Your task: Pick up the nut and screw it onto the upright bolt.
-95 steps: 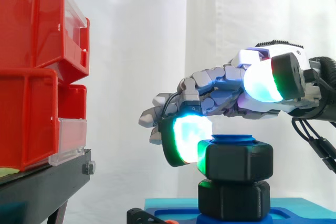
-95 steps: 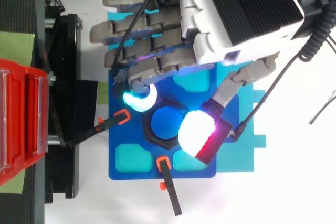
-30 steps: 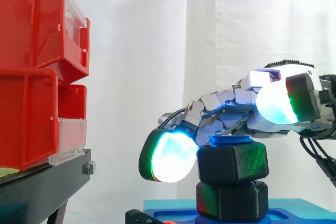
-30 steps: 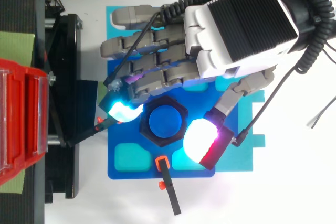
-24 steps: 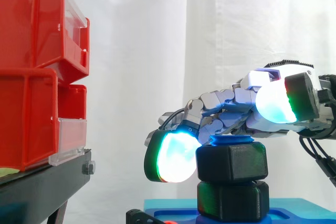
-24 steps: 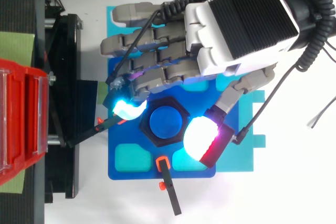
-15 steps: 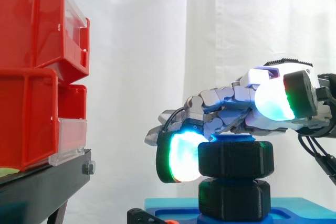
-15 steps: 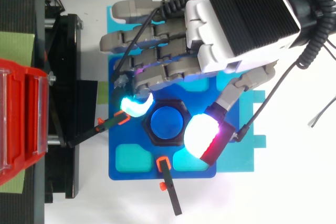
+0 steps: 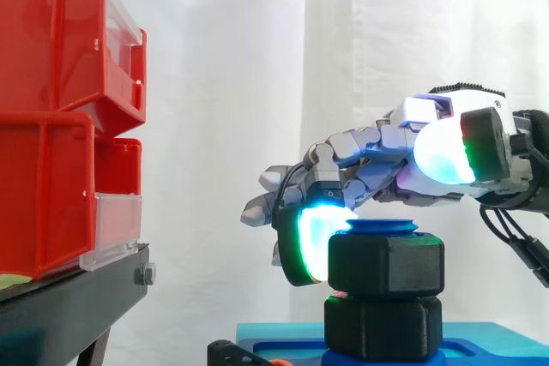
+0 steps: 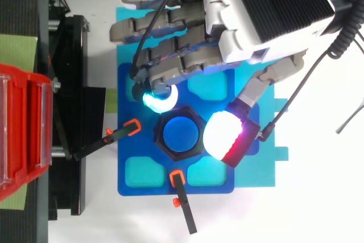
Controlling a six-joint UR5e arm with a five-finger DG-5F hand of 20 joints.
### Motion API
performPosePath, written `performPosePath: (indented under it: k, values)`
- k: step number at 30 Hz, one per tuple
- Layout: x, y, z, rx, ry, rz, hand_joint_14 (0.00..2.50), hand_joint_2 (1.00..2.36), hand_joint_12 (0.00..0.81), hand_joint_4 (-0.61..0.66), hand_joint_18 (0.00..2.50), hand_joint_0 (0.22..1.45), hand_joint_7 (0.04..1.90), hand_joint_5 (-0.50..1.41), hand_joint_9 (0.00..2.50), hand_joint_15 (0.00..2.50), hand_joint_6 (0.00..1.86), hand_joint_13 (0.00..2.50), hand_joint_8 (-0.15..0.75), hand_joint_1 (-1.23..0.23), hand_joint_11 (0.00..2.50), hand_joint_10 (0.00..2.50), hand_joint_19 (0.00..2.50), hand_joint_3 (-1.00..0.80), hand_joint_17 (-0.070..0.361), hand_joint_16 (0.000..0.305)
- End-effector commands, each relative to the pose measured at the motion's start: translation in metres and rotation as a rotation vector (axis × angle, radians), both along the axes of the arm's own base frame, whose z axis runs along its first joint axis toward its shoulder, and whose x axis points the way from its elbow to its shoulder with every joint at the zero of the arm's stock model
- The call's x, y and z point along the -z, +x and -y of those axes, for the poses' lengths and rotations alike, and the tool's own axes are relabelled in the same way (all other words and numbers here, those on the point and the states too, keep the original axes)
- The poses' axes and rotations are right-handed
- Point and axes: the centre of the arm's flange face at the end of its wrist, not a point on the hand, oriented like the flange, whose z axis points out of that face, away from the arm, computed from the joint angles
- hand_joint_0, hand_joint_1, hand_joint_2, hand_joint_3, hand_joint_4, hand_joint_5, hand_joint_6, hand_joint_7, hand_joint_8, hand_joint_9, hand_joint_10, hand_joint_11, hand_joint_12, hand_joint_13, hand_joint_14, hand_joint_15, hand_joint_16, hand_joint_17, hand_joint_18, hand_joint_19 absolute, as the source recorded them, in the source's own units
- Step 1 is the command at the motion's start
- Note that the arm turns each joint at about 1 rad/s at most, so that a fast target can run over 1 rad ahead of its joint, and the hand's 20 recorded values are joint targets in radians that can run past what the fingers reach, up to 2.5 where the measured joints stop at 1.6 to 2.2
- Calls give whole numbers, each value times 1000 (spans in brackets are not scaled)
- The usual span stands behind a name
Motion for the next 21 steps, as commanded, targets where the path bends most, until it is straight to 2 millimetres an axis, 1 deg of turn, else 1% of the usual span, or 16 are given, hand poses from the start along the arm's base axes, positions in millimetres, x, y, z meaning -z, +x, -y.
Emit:
performPosePath:
  k: [1, 5, 8, 11, 15, 18, 19, 21]
  values:
    - [-2, 0, 2, 2, -4, 6, 0, 1000, 254, 204, 0, 514, 1349, -4, 806, 0, 556, 312, 277, -205, 0, 0, 0, -500, 58, 26]
    - [0, -1, 5, 6, -11, 2, 0, 1000, 240, 170, 6, 516, 1294, 18, 906, 0, 577, 384, 277, -212, 0, 0, 0, -500, 52, 23]
    - [0, -3, 9, 3, -12, -1, 0, 1000, 220, 144, 79, 516, 1296, 37, 1013, 0, 574, 452, 261, -210, 0, 0, 0, -500, 44, 20]
    - [1, -3, 11, 3, -13, 0, 0, 1000, 208, 118, 110, 516, 1318, 45, 1040, 0, 566, 473, 245, -196, 0, 0, 0, -500, 40, 18]
    - [-5, -3, 15, -3, -14, 9, 0, 1000, 204, 101, 113, 512, 1318, 45, 1055, 0, 563, 473, 244, -182, 0, 0, 0, -500, 40, 18]
    - [-15, 0, 18, -10, -18, 21, 0, 1000, 207, 120, 95, 508, 1378, 42, 1056, 0, 523, 462, 247, -171, 0, 0, 0, -500, 42, 18]
    - [-18, 1, 19, -10, -18, 23, 0, 1000, 211, 145, 81, 506, 1404, 40, 1053, 0, 503, 452, 256, -165, 0, 0, 0, -500, 42, 19]
    - [-23, 3, 20, -10, -19, 28, 0, 1000, 225, 189, 42, 501, 1305, 5, 1017, 0, 502, 431, 274, -155, 0, 0, 0, -500, 47, 21]
